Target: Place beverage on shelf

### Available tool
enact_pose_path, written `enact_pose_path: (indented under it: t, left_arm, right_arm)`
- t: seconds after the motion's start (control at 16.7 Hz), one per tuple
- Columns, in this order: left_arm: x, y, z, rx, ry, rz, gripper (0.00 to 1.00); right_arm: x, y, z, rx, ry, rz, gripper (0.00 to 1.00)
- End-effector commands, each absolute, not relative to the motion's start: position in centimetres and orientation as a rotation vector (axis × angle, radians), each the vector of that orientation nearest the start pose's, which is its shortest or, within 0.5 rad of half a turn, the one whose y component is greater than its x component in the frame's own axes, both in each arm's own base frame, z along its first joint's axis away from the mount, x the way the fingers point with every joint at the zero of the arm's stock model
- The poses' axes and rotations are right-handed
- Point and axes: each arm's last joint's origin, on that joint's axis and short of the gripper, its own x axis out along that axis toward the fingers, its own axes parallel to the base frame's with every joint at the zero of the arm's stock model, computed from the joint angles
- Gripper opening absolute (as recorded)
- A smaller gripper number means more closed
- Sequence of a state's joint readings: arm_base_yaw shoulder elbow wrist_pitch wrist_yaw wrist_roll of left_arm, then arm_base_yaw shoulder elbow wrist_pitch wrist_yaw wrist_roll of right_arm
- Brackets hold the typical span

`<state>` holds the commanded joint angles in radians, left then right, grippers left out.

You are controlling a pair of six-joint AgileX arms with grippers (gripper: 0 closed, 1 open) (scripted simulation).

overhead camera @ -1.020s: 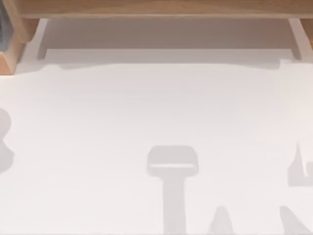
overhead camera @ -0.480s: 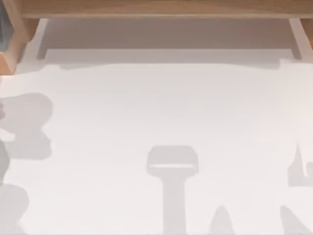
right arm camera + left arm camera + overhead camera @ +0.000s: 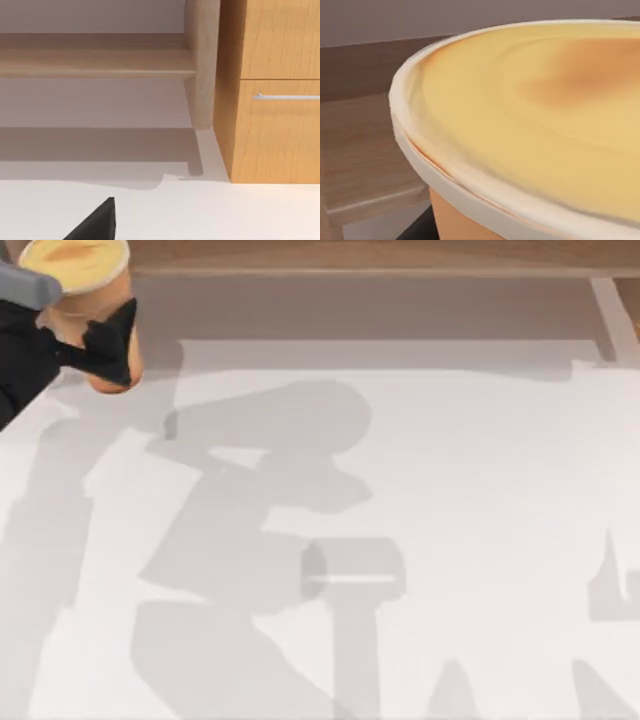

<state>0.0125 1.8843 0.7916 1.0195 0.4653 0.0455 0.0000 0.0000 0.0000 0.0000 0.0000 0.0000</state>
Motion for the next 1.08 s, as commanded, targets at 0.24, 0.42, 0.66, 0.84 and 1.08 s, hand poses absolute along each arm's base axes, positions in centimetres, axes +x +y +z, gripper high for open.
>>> enact_pose_path:
  t: [0.24, 0.42, 0.66, 0.84, 1.08]
  left_arm:
    - [37.9, -7.9, 18.7, 0.003, 0.069, -0.477, 0.00]
    - [38.5, -11.2, 21.6, -0.005, 0.066, -0.434, 0.00]
    - [39.5, -12.6, 25.0, -0.012, 0.075, -0.294, 0.00]
    - [40.6, -11.8, 26.5, -0.010, 0.093, -0.163, 0.00]
    - [41.7, -10.3, 27.9, -0.007, 0.097, -0.037, 0.00]
  right_arm:
    - [10.6, -0.1, 16.0, 0.000, 0.000, 0.000, 1.00]
    - [10.6, -0.1, 16.0, 0.000, 0.000, 0.000, 1.00]
    - [10.6, -0.1, 16.0, 0.000, 0.000, 0.000, 1.00]
    - [10.6, -0.1, 16.0, 0.000, 0.000, 0.000, 1.00]
    - [10.6, -0.1, 16.0, 0.000, 0.000, 0.000, 1.00]
